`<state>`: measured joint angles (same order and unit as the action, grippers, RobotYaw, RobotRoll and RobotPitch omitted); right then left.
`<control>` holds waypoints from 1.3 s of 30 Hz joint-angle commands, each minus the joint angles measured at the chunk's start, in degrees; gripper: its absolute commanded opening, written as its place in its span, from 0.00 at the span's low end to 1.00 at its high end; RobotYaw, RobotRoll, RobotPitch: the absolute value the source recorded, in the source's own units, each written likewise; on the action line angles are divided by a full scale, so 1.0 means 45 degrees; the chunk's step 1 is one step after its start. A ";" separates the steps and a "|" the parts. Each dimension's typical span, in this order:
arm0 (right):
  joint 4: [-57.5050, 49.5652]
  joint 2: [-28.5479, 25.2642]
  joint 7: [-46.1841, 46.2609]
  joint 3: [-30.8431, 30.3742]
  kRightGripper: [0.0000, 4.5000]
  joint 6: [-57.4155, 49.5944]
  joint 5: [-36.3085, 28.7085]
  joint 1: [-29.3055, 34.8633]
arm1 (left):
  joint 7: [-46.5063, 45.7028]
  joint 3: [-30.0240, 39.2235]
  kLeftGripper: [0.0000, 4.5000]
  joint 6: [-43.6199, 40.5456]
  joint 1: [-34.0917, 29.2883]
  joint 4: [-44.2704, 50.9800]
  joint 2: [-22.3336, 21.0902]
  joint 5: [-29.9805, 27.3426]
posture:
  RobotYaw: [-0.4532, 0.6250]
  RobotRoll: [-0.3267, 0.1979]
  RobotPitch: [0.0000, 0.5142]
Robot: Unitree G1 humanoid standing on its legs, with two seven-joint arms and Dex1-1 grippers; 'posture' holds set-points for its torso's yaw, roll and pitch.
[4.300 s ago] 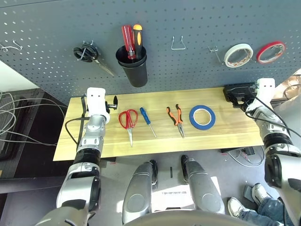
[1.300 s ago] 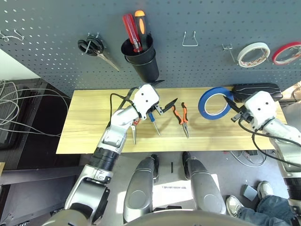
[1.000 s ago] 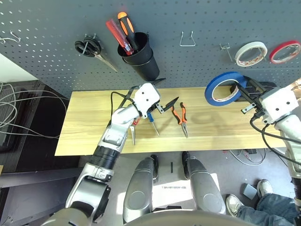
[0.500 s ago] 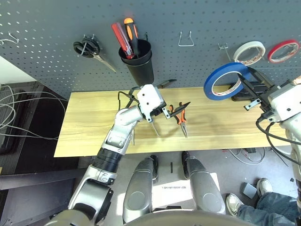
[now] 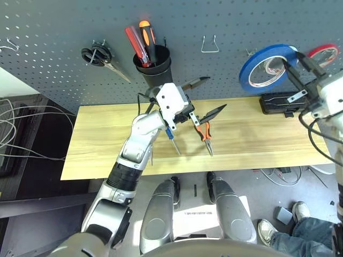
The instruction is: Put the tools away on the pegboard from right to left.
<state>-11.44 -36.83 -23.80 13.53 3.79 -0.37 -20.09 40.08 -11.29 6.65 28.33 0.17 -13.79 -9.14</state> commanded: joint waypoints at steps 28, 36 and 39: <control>0.1251 0.1052 -0.0798 -0.1176 0.99 -0.0342 -0.0790 0.3770 | 0.0232 -0.0559 1.00 -0.1031 -0.0469 -0.0005 -0.1199 0.0884 | 0.48 0.62 0.62; 0.1326 0.2882 -0.0325 -0.1713 0.99 -0.7765 -0.2986 0.2044 | 0.1305 -0.1388 1.00 -0.2500 -0.0715 -0.0309 -0.2445 0.1708 | 0.49 0.62 0.61; 0.1858 0.3480 0.0008 -0.2023 0.99 -0.9947 -0.3291 0.1024 | 0.1642 -0.1692 1.00 -0.2946 -0.0823 -0.0435 -0.2948 0.2143 | 0.50 0.62 0.61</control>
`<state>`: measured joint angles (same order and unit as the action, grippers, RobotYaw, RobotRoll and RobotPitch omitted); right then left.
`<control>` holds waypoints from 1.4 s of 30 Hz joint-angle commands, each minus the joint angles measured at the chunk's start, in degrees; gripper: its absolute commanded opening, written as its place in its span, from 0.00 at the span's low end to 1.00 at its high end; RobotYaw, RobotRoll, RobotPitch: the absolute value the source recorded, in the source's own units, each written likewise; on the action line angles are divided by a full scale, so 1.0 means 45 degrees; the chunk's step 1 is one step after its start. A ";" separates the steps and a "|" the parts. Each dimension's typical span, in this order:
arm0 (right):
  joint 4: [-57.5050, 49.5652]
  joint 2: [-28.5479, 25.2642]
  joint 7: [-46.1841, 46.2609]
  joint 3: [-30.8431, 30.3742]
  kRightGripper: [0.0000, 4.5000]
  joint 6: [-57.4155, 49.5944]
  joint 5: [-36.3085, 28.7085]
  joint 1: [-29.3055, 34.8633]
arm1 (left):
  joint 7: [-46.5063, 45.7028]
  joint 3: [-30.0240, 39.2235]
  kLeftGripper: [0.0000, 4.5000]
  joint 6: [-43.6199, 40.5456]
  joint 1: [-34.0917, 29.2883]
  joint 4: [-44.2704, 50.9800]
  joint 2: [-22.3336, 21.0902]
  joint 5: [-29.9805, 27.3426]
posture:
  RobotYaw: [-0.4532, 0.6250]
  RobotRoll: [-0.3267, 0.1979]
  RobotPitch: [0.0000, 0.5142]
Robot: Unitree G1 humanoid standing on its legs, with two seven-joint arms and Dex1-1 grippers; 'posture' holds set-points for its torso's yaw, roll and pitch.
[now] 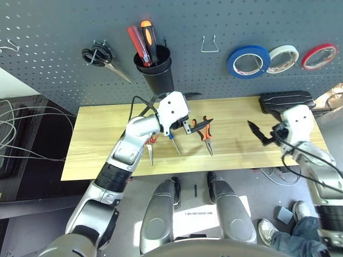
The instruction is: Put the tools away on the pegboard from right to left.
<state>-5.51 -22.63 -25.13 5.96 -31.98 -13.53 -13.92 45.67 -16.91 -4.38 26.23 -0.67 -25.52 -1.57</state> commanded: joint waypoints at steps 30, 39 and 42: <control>0.7770 0.3944 0.2578 -0.2283 0.99 -0.4769 0.1360 -0.5196 | 0.0703 -0.0515 1.00 -0.1976 -0.0610 -0.0332 -0.0915 0.1380 | 0.60 0.62 0.66; 1.0857 0.4443 0.2941 -0.2554 0.99 -0.3035 0.2268 -0.6521 | 0.0807 -0.0458 1.00 -0.2097 -0.0603 -0.0238 -0.0925 0.1310 | 0.61 0.62 0.67; 1.1534 0.4471 0.2917 -0.2620 0.99 -0.2894 0.2515 -0.6825 | 0.0814 -0.0444 1.00 -0.2119 -0.0609 -0.0228 -0.0921 0.1286 | 0.60 0.62 0.67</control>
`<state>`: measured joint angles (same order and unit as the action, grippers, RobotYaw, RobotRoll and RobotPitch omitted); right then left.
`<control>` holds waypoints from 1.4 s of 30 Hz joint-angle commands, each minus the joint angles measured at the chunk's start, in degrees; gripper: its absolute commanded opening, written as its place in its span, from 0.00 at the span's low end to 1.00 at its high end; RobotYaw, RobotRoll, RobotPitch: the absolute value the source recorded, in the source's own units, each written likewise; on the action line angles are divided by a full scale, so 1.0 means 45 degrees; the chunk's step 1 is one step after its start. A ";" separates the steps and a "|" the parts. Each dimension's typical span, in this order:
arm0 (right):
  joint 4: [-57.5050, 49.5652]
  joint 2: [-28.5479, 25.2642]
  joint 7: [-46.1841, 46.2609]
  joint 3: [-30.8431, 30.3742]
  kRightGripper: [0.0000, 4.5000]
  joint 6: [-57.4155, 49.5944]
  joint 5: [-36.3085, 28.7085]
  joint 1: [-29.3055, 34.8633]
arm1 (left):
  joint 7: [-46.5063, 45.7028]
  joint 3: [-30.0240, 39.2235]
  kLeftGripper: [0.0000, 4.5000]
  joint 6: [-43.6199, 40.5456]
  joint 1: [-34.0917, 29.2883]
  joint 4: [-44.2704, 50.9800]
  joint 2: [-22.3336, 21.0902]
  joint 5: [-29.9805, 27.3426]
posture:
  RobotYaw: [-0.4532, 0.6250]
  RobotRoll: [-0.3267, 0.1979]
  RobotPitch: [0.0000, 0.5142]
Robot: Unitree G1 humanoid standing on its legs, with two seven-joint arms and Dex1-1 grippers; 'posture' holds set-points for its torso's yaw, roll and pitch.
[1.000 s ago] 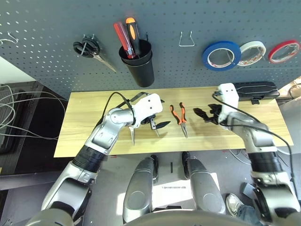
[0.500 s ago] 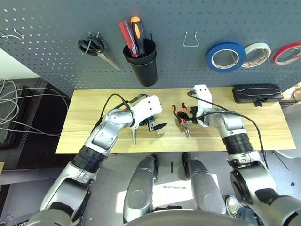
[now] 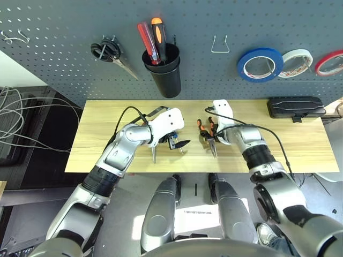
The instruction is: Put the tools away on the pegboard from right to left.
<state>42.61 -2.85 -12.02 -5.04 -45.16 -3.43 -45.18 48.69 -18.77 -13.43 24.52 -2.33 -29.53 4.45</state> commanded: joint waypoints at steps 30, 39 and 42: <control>-0.8417 -0.2858 -0.3095 -0.0081 0.62 -0.0884 -0.0593 0.3335 | -0.0431 0.0956 1.00 0.1015 -0.0083 0.0304 0.0656 -0.0845 | 0.55 0.62 0.65; -1.1974 -0.4202 -0.4407 0.0144 0.62 0.1277 -0.1312 0.5207 | -0.0387 0.1391 1.00 0.2105 -0.0313 0.0658 0.0928 -0.1684 | 0.52 0.62 0.65; -1.2739 -0.4460 -0.4772 0.0372 0.62 0.2808 -0.1467 0.5503 | -0.0463 0.1690 1.00 0.2458 -0.0137 0.0725 0.1190 -0.2144 | 0.51 0.62 0.65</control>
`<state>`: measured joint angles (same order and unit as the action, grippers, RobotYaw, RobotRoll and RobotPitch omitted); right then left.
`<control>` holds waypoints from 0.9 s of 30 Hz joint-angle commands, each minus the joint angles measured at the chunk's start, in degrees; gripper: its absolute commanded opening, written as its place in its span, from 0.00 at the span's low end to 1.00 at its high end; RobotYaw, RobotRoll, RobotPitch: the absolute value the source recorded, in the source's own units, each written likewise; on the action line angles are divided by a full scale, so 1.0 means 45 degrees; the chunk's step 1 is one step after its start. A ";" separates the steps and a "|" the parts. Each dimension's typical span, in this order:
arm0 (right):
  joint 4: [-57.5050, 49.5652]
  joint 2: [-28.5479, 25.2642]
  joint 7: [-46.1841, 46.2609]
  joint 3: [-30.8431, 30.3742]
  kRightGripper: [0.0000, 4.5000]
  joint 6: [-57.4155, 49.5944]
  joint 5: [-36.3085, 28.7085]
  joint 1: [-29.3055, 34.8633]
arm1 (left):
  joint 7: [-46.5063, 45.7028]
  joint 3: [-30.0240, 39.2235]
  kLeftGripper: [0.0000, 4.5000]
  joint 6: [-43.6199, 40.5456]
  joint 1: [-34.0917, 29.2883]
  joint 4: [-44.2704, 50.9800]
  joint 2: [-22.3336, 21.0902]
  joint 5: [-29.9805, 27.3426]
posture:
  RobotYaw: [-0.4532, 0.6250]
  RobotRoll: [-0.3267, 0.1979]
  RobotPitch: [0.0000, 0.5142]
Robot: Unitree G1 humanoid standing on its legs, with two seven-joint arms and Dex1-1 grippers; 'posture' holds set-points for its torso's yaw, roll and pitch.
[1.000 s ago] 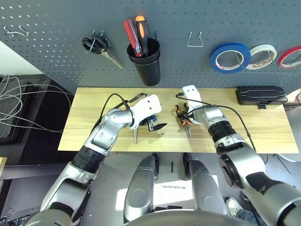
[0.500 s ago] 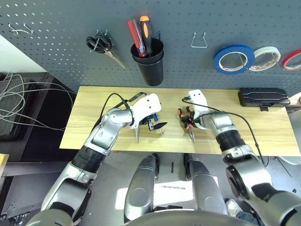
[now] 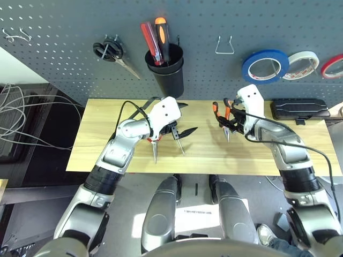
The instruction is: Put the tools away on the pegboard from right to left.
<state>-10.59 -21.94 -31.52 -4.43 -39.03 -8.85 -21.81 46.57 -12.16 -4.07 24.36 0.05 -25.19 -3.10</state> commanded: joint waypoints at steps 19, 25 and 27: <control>-0.4165 -0.0657 0.0308 0.2343 0.61 0.1732 -0.2585 -0.1293 | -0.0010 0.0998 1.00 0.0584 0.0660 0.0469 0.0929 -0.1989 | 0.46 0.62 0.64; -0.3461 0.0032 0.1341 0.2706 0.61 0.0125 -0.3862 -0.3465 | -0.0120 0.1152 1.00 0.0621 0.0986 0.0266 0.0971 -0.2007 | 0.46 0.62 0.63; -0.3149 0.0304 0.1620 0.2735 0.61 -0.0145 -0.4130 -0.4230 | -0.0121 0.1170 1.00 0.0639 0.1031 0.0255 0.0960 -0.1985 | 0.46 0.62 0.63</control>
<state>-24.73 -20.81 -25.30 7.17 -38.38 -25.36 -39.18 45.91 -6.83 -1.38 29.66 1.93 -20.85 -11.82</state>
